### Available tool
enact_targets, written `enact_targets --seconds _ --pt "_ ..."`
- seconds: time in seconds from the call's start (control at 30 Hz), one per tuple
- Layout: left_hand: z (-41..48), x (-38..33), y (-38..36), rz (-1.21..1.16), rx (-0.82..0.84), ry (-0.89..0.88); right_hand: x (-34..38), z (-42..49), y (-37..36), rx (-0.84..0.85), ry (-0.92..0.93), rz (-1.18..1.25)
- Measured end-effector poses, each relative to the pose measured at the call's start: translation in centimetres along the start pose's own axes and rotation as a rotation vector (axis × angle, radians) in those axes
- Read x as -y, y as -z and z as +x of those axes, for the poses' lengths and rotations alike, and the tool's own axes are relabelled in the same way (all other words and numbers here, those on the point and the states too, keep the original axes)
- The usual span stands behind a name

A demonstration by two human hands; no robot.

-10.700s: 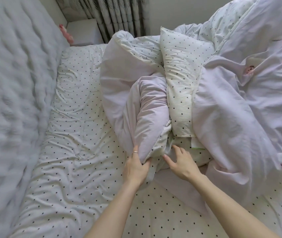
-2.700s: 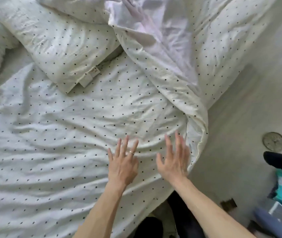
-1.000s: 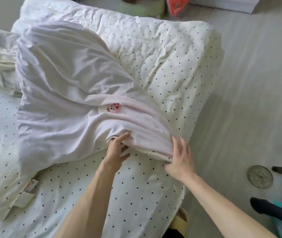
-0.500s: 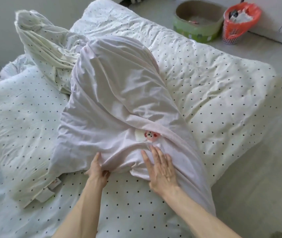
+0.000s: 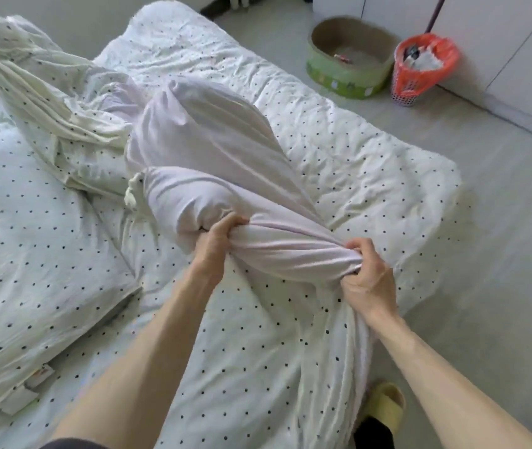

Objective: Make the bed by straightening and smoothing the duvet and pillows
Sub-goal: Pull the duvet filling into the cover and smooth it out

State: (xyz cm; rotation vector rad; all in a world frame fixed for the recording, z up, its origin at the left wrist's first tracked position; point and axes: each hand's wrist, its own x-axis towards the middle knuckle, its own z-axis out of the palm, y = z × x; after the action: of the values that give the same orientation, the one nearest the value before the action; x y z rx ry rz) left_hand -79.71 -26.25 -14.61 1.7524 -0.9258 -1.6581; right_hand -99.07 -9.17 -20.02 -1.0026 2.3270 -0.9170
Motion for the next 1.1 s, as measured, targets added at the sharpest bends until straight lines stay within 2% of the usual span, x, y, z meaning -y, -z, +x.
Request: enact_targets --seconds 0.13,0.2,0.3,0.4,0.5,0.6,0.67,0.73,0.77,0.87,0.97,1.1 --pt "-3.8 -1.1 -16.1 0.176 0.303 -0.181 -8.3 1.3 8.2 -0.119 -0.337 0.247" --pt "-5.8 -0.2 -25.0 0.295 0.48 -0.231 -12.7 1.4 11.1 -0.15 -0.481 0.273" --pt "-7.8 2.0 -36.0 0.475 0.639 -0.307 -18.7 1.5 12.6 -0.083 -0.62 0.273" --pt "-6.9 4.9 -43.1 0.626 0.771 -0.275 -23.7 2.4 12.6 0.004 -0.784 0.317" --pt "-4.3 7.9 -43.8 0.917 0.796 -0.353 -25.9 3.8 12.0 0.084 -0.87 0.338" --pt "-2.7 11.5 -40.2 1.201 0.53 -0.588 -26.6 5.4 12.1 0.242 -0.945 0.541" --pt "-2.2 13.5 -36.3 1.309 0.369 -0.698 -26.3 5.9 11.7 0.247 -0.989 0.715" --pt "-2.3 15.6 -32.0 1.39 0.272 -0.761 -25.2 5.9 10.8 0.307 -0.983 0.765" --pt "-2.7 16.4 -30.1 1.41 0.242 -0.771 -24.6 5.8 10.2 0.319 -0.955 0.725" --pt "-4.1 18.8 -24.5 1.441 0.202 -0.668 -24.6 4.9 9.4 0.203 -0.811 0.457" --pt "-4.7 20.9 -18.7 1.544 0.165 -0.56 -27.7 4.3 9.6 0.155 -0.863 0.243" --pt "-4.8 23.7 -13.6 1.583 0.117 -0.49 -27.2 4.8 7.2 -0.015 -0.952 0.198"
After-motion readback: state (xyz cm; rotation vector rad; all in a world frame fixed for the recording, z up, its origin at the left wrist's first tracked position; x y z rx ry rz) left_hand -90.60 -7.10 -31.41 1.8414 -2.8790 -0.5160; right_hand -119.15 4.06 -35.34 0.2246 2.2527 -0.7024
